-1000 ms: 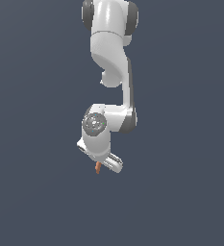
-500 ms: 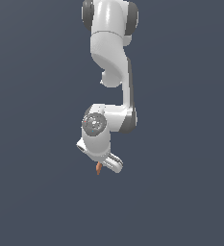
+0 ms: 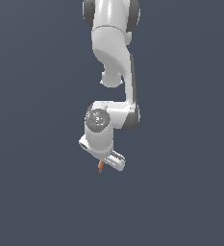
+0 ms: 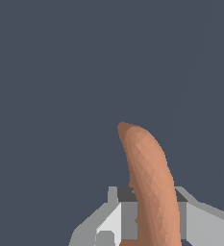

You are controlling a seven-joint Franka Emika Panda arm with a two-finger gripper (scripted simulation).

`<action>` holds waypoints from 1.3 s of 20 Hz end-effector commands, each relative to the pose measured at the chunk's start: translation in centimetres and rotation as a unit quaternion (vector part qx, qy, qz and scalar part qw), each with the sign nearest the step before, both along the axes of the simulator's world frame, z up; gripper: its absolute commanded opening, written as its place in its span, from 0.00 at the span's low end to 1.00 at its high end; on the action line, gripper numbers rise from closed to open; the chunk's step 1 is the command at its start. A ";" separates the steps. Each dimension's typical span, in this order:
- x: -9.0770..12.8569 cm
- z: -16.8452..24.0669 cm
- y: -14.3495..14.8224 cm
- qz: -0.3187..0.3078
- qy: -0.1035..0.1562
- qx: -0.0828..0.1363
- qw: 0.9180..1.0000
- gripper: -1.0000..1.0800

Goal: Pick up the object and move it to a goal position.

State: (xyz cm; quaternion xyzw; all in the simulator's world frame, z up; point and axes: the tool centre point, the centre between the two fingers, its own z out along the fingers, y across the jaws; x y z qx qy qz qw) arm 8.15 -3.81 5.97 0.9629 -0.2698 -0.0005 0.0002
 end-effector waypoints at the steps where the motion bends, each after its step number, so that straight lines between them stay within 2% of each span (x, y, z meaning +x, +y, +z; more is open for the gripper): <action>1: -0.3 0.9 0.8 0.000 -0.001 0.000 1.000 0.00; 8: -1.9 5.1 4.4 0.001 -0.001 0.000 1.000 0.00; 26: -7.9 21.7 18.5 0.000 -0.001 -0.001 1.000 0.00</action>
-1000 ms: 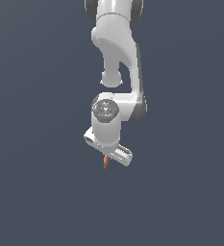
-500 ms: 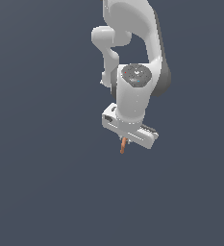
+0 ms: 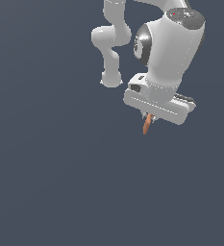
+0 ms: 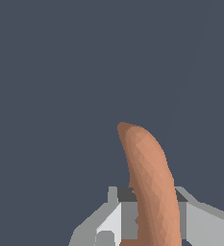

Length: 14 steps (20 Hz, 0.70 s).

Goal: Pick up the object and move it to a goal position.

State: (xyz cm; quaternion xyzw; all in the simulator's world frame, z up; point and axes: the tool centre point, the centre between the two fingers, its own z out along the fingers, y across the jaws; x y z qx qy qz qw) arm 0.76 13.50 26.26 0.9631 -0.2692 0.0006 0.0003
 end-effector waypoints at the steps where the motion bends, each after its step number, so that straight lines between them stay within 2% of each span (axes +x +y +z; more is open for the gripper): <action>1: -0.9 2.3 1.9 0.000 0.000 0.000 1.000 0.00; 8: -2.7 8.2 6.9 0.000 0.000 0.000 1.000 0.00; 14: -3.5 11.2 9.6 0.000 0.000 0.000 1.000 0.00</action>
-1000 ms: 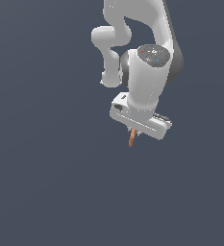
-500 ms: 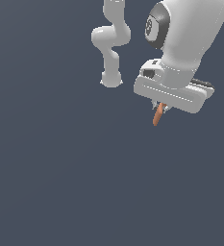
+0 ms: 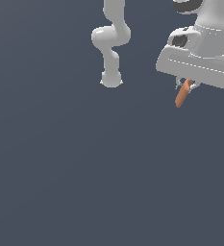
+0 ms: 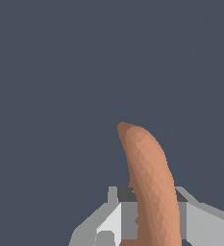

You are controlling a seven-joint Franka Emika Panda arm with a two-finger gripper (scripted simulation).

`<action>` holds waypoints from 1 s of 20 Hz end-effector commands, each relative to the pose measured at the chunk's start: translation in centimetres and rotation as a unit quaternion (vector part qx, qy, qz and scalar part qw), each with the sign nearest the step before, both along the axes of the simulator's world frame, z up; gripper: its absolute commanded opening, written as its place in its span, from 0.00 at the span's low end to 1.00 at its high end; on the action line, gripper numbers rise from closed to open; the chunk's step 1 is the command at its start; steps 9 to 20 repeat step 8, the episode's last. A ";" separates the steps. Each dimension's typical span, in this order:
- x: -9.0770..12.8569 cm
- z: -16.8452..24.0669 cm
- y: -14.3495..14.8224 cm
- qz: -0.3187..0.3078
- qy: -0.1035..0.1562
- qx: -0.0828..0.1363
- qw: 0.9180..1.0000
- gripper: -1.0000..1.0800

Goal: Pick up the object and move it to a goal position.

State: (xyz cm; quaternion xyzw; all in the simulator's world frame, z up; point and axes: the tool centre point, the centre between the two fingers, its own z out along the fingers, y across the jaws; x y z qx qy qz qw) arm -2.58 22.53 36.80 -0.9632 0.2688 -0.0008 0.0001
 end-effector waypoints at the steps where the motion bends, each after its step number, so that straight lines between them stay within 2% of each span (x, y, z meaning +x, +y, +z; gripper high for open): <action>1: -0.3 0.9 0.8 -0.001 0.001 0.000 1.000 0.00; 20: -0.3 1.6 1.4 -0.001 0.001 0.000 1.000 0.00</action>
